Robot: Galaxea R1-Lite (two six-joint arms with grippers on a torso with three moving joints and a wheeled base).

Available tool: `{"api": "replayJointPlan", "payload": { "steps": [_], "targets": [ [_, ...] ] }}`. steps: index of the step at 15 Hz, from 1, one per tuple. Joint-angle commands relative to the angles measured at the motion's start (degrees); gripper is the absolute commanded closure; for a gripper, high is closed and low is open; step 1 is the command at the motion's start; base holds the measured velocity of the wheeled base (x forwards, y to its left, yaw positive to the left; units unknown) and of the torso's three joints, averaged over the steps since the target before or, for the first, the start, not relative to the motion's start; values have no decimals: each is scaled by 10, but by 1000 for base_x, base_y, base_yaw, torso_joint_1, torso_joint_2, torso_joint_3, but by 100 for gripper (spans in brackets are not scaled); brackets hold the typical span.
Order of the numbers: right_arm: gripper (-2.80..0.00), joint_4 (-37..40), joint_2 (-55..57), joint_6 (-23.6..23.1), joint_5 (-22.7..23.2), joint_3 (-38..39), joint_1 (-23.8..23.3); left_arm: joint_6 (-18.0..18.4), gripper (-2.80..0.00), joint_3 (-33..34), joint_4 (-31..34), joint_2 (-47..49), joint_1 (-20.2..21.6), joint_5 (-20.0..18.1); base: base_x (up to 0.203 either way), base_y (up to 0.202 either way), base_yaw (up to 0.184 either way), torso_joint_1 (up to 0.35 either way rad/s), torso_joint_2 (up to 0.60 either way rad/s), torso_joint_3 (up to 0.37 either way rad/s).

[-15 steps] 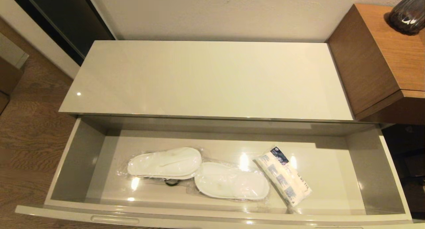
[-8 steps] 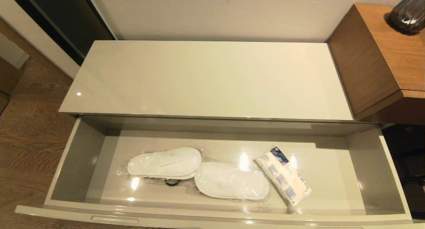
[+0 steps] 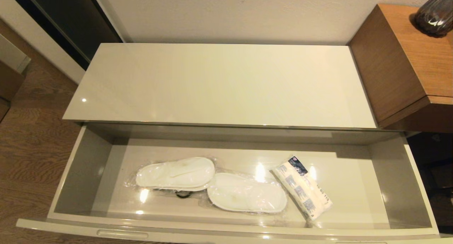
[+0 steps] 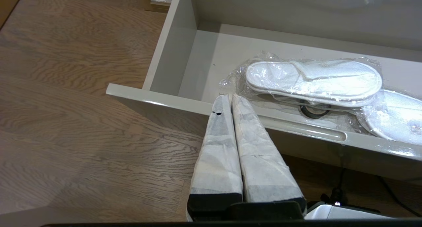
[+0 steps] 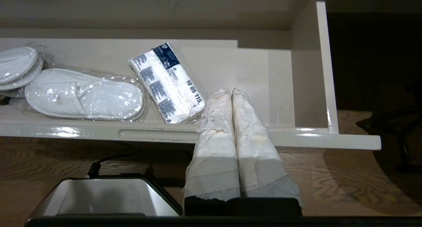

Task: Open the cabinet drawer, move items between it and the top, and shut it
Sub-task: Close the drawer

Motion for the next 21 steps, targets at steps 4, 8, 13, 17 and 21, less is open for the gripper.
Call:
{"api": "replayJointPlan", "payload": {
  "steps": [4,8,13,17,21],
  "targets": [
    [0,-1,1,0,0,0,0,0,0,1,0,-22,0,0,0,0,0,0,0,0],
    [0,2,0,-13,2,0,0,0,0,1,0,-22,0,0,0,0,0,0,0,0],
    [0,12,1,-46,6,-4,0,0,0,1,0,-22,0,0,0,0,0,0,0,0],
    [0,42,0,-42,4,-25,0,0,0,1,0,-22,0,0,0,0,0,0,0,0],
    [0,73,0,-10,-5,-56,0,0,0,1,0,-22,0,0,0,0,0,0,0,0]
  ]
}}
